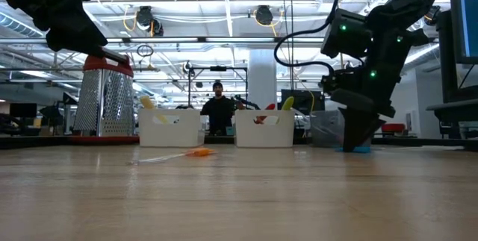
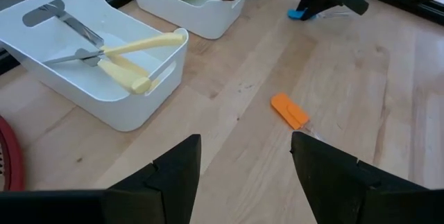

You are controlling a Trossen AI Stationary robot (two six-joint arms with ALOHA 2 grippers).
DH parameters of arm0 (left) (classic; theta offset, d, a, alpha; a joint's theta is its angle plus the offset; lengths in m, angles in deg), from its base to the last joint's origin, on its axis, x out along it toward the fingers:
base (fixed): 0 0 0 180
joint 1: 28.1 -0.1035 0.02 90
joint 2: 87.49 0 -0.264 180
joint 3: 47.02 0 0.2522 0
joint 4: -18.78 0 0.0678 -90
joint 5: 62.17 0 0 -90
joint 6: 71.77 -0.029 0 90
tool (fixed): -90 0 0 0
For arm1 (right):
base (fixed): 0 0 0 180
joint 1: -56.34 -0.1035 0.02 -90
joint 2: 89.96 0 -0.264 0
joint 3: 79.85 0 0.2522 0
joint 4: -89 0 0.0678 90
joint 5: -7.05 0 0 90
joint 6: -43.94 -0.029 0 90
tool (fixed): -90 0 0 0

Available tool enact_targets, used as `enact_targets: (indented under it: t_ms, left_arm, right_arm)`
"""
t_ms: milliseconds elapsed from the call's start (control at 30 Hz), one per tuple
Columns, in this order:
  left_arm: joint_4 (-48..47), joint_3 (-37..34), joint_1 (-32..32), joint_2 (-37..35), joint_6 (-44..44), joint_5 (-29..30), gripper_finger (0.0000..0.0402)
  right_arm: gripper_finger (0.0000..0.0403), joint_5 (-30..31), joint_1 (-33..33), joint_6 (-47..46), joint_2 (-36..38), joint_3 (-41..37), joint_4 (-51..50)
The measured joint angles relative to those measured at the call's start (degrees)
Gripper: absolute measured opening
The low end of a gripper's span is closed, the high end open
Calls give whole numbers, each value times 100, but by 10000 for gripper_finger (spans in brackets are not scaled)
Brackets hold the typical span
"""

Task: Pick & Place Kitchen Items
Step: Put the blue spatula into the black bin

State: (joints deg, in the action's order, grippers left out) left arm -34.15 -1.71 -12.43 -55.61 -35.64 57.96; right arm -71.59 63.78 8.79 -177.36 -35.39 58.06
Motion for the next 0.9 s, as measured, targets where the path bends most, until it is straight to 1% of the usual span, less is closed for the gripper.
enact_targets:
  t_ms: [100,167,433,667,900]
  left_arm:
    - [1,0,-1,0,3,0,230]
    - [1,0,0,0,5,0,230]
    - [1,0,1,0,16,0,230]
    - [1,0,0,0,16,0,230]
    - [1,0,1,2,15,0,230]
  right_arm:
    - [52,8,0,-39,0,0,7]
    - [40,15,5,-110,0,0,6]
    - [33,-77,12,-434,75,-5,-20]
    - [26,-179,28,-473,360,-46,-32]
    - [15,-262,127,-473,420,-44,-36]
